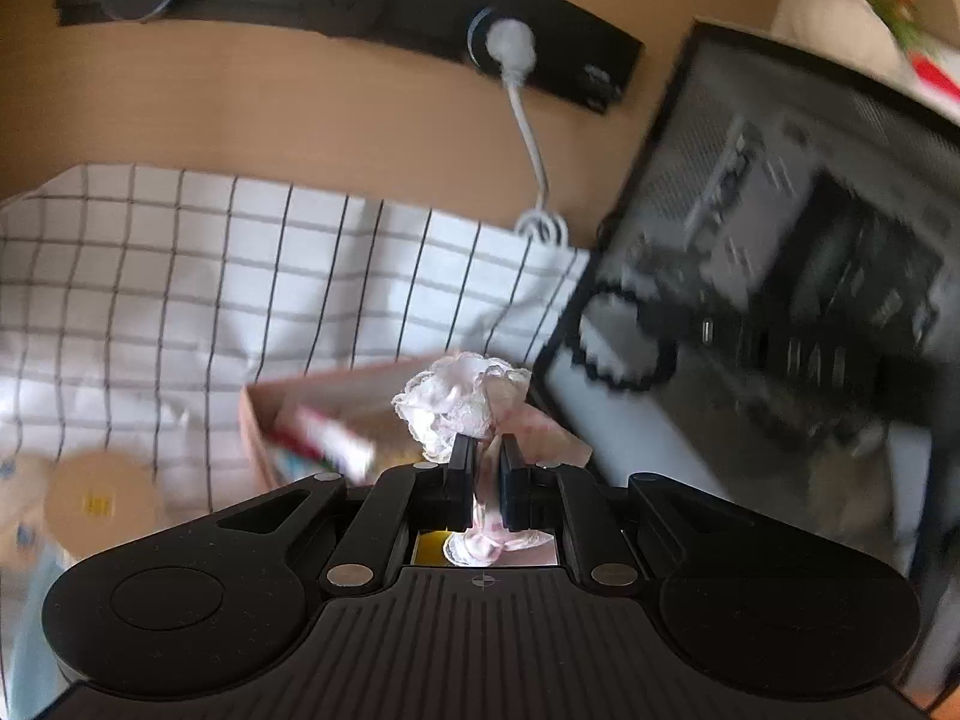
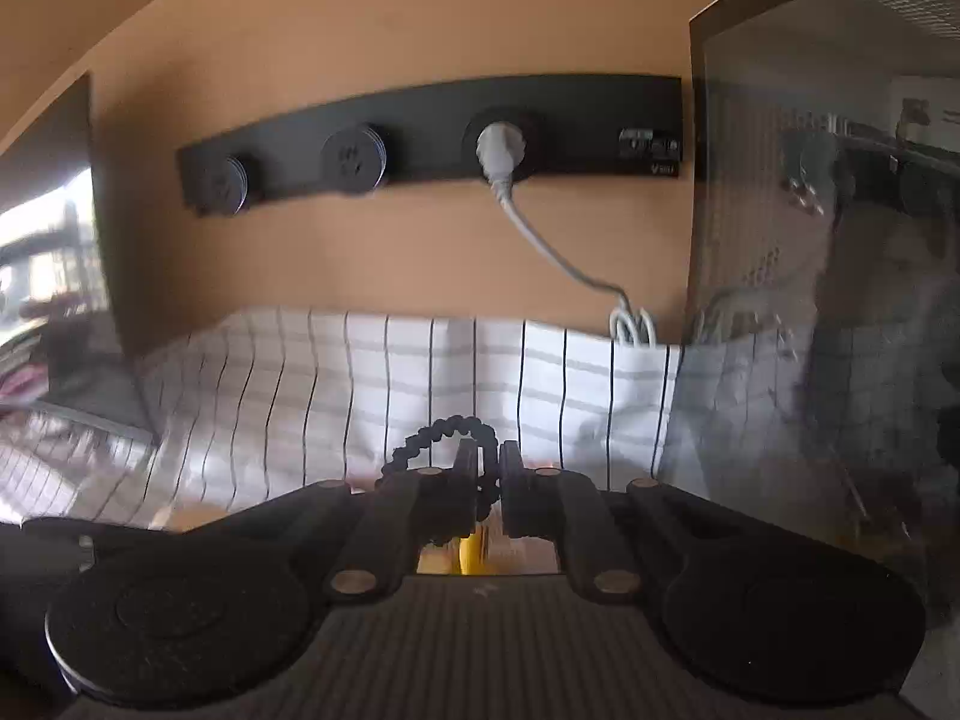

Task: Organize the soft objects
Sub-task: 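Carry the scrunchie and bracelet into the pink box and release both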

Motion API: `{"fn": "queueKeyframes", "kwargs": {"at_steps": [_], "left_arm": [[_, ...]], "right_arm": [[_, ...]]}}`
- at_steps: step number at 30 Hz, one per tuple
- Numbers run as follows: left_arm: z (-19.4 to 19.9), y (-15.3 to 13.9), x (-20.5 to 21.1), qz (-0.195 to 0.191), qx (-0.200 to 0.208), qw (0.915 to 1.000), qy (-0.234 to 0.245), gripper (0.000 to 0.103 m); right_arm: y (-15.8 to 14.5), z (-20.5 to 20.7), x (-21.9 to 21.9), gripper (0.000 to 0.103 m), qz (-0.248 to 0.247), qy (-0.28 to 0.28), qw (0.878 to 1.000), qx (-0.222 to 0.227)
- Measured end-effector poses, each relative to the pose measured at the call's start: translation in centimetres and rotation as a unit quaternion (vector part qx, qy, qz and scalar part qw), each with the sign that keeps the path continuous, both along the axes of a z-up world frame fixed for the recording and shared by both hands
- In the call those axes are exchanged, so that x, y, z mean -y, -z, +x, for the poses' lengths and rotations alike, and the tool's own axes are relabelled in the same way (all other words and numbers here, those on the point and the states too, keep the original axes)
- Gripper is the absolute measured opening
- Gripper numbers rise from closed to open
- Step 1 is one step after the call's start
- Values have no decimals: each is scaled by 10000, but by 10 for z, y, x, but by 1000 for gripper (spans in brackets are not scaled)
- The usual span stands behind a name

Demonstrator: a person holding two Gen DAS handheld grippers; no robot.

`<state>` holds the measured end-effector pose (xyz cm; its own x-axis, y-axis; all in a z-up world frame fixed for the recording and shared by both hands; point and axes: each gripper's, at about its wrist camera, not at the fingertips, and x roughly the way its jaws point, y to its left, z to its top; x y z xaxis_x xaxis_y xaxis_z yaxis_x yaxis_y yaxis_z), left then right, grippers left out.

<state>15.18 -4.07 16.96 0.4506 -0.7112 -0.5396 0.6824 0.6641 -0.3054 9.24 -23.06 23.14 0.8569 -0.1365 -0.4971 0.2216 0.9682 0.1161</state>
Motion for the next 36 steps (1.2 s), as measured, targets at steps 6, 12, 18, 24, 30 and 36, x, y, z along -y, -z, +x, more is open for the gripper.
{"fn": "queueKeyframes", "kwargs": {"at_steps": [6, 12, 18, 24, 30, 36], "left_arm": [[90, 2, 23, -146, -945, 9954, -86, 10], [143, 43, 71, 411, -1682, 9849, -42, 15], [176, 104, 97, 1032, -2544, 9616, -45, 18], [177, 108, 91, 1004, -2338, 9671, -22, 20], [162, 79, 83, 1127, -1503, 9822, 40, 20], [146, 59, 79, 1238, -1186, 9851, 93, 20]], "right_arm": [[39, 14, 15, 7, 504, 237, 9984, -92], [88, 31, 28, 7, 885, 500, 9942, -339], [125, 51, 32, 7, 1059, 609, 9897, -750], [150, 77, 27, 7, 901, 698, 9858, -1236], [160, 81, 34, 11, 1021, 814, 9803, -1480], [145, 65, 36, 31, 988, 929, 9834, -1208]]}}
